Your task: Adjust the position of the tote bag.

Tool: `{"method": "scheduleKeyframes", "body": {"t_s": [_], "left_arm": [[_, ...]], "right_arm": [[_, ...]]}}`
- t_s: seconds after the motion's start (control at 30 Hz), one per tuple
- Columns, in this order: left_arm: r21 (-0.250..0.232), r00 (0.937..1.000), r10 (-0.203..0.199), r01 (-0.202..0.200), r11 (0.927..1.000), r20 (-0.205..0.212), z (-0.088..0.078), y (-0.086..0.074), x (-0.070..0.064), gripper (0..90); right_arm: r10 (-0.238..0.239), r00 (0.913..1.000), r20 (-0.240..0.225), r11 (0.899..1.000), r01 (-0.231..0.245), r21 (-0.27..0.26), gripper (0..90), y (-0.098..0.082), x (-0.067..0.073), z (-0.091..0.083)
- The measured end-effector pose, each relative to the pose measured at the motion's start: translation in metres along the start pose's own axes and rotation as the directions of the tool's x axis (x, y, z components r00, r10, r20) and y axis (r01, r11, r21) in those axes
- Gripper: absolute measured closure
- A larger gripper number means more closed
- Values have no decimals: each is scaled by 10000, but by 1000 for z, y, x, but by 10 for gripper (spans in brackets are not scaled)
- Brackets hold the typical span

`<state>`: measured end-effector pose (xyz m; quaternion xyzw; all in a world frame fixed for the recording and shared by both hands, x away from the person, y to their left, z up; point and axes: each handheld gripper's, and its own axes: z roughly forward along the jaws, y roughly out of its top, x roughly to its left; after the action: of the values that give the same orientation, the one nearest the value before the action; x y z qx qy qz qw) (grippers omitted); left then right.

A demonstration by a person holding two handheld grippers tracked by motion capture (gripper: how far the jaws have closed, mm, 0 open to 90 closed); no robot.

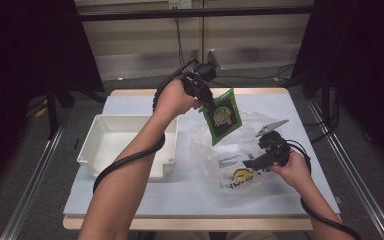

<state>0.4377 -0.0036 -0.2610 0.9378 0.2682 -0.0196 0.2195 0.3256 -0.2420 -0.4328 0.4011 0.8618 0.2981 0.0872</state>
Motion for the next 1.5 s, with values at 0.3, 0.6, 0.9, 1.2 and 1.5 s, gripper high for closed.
{"method": "scheduleKeyframes", "body": {"t_s": [0.3, 0.6, 0.9, 1.2, 1.5], "left_arm": [[158, 9998, 2, 1, 9999, -217, -10, -8, 8, 768], [357, 9988, 152, -135, 9993, -476, -19, -16, 14, 766], [433, 9978, 124, -96, 9990, -653, -27, -26, 19, 764], [642, 9977, 180, -138, 9978, -656, -32, -30, 26, 764], [689, 9976, 291, -247, 9973, -631, -40, -32, 29, 760]], "right_arm": [[-158, 9999, 27, 9999, 158, -37, 35, 1, 1, 0], [-209, 9998, 37, 9998, 209, -60, 35, 2, 2, 0], [-181, 9998, 33, 9998, 181, -38, 36, 2, 3, 0], [-169, 9999, 23, 9999, 169, -9, 36, 0, 3, 1], [-80, 9999, 85, 10000, 81, -49, 36, -3, 2, -3]]}}
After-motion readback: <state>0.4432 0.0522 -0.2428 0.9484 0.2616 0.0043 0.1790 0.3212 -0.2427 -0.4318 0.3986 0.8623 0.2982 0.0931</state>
